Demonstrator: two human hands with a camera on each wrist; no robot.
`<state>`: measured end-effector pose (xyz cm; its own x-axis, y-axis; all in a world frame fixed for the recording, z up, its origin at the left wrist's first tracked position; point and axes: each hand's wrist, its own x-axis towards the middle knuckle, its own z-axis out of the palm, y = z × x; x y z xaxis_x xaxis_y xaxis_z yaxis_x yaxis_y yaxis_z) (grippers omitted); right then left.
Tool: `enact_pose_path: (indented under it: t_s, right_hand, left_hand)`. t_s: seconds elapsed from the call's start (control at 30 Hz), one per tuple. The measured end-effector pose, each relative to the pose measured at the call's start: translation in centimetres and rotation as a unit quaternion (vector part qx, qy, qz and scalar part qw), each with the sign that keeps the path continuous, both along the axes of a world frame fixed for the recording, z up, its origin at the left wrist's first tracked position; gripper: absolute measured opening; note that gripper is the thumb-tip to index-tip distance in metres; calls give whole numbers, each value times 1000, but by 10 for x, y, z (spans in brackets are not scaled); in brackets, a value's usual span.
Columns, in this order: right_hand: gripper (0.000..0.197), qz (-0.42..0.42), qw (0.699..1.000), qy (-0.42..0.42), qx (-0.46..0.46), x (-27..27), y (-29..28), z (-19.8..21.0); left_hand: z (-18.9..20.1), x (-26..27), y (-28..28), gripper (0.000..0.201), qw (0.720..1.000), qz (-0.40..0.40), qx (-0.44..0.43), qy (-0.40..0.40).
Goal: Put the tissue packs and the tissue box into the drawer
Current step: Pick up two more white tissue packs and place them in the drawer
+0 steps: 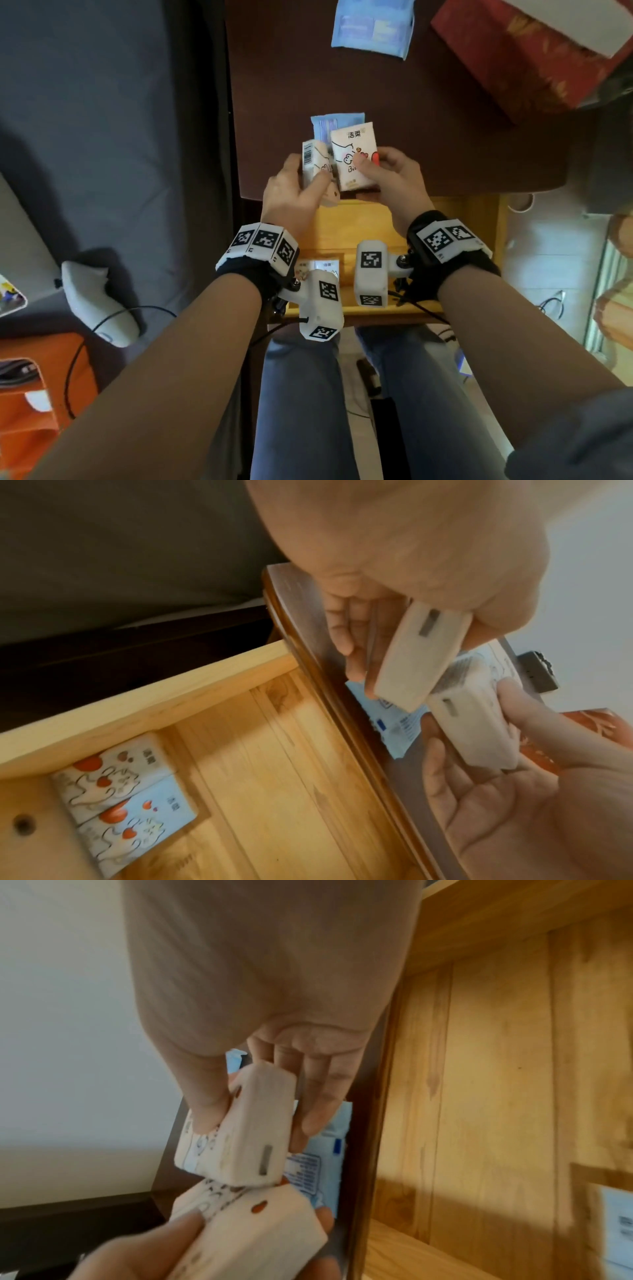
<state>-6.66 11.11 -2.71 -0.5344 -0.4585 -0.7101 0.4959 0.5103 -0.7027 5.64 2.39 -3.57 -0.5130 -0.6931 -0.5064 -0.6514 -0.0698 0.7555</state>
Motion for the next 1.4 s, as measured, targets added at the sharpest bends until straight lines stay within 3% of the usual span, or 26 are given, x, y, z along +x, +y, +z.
enact_pose_path:
  t_s: [0.1, 0.2, 0.37, 0.57, 0.73, 0.83, 1.0, 1.1, 1.27, 1.4]
  right_hand:
    - [35, 12, 1000, -12, 6, 4, 25, -3]
    - [35, 25, 999, -37, 16, 8, 57, -7]
    - [25, 43, 996, -68, 41, 10, 113, -12]
    - [42, 75, 989, -85, 98, 9, 159, -37]
    - [43, 101, 982, -67, 141, 14, 169, -77]
    - [36, 121, 977, -35, 172, 17, 170, -99]
    - [32, 190, 955, 32, 227, 16, 170, -131]
    - [35, 209, 945, 28, 249, 16, 167, -145]
    - [32, 229, 928, 0, 294, 19, 165, -157]
    - [32, 187, 924, 45, 332, 20, 167, -158]
  left_hand:
    - [-4, 7, 22, 21, 1000, -3, 17, -17]
    - [-7, 13, 51, 27, 999, 4, 43, -14]
    - [-15, 23, 98, 27, 999, 27, 17, -27]
    - [-44, 26, 140, 40, 993, 13, 9, -113]
    - [-81, 30, 155, 46, 987, -3, 32, -155]
    - [-103, 30, 156, 51, 982, -54, 44, -174]
    - [-132, 23, 154, 42, 971, -132, 56, -191]
    - [-147, 23, 151, 42, 963, -161, 19, -214]
    - [-149, 24, 145, 40, 951, -196, -42, -237]
    - [-145, 24, 138, 37, 937, -215, -52, -271]
